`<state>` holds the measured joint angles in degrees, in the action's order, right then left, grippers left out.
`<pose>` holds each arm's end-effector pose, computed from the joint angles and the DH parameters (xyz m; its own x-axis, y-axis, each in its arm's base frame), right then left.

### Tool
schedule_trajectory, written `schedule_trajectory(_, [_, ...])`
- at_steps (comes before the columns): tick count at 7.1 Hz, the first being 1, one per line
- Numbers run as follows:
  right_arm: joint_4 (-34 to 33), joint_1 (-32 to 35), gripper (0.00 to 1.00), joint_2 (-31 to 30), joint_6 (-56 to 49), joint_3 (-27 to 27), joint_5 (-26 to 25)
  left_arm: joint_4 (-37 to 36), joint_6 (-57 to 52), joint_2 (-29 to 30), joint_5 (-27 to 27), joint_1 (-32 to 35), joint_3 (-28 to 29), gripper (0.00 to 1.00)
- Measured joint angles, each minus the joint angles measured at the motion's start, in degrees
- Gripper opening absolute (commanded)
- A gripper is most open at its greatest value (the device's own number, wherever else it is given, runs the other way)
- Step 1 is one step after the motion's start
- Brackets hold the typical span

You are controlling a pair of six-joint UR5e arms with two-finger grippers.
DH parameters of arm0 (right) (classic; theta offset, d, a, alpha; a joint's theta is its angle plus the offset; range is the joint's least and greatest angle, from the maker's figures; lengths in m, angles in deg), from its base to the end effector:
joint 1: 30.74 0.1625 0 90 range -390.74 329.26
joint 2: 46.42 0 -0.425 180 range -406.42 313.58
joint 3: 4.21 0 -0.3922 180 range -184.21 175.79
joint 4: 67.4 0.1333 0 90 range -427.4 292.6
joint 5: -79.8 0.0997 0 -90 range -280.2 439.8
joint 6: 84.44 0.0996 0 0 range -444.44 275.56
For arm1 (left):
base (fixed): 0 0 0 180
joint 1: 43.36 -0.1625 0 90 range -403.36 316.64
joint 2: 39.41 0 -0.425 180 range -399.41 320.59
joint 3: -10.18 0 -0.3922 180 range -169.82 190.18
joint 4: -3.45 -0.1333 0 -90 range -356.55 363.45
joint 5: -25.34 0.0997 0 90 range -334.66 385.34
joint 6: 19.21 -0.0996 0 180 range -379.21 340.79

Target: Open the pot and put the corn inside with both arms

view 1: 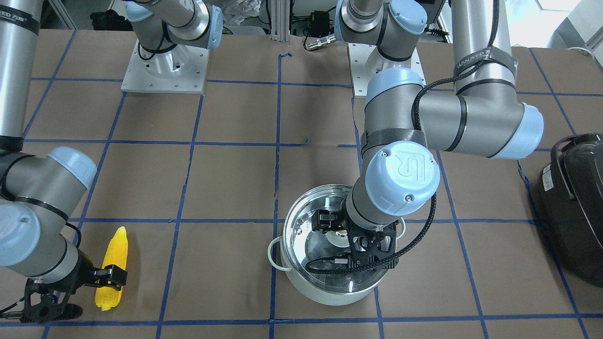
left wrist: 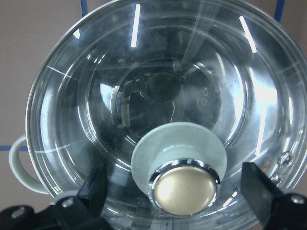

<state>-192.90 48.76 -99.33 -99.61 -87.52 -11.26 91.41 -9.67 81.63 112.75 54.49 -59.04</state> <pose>0.0012 -0.7149 0.2127 -0.9960 -0.0789 0.0410 -0.0820 0.9933 -0.0810 -0.2307 -0.6642 0.3441 -0.9992 -0.0343 0.0204 -0.0309 0.9884 0.1484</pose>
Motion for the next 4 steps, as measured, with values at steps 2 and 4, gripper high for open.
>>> schedule_trajectory(2, [0.4, 0.0, 0.98, -0.3, -0.3, -1.4, 0.3, -0.3, 0.1, 0.0, -0.3, 0.0, 0.1, 0.00])
schedule_trajectory(4, [0.4, 0.0, 0.59, -0.7, -0.4, -2.7, 0.2, -0.4, 0.2, 0.0, -0.4, 0.1, 0.1, 0.00])
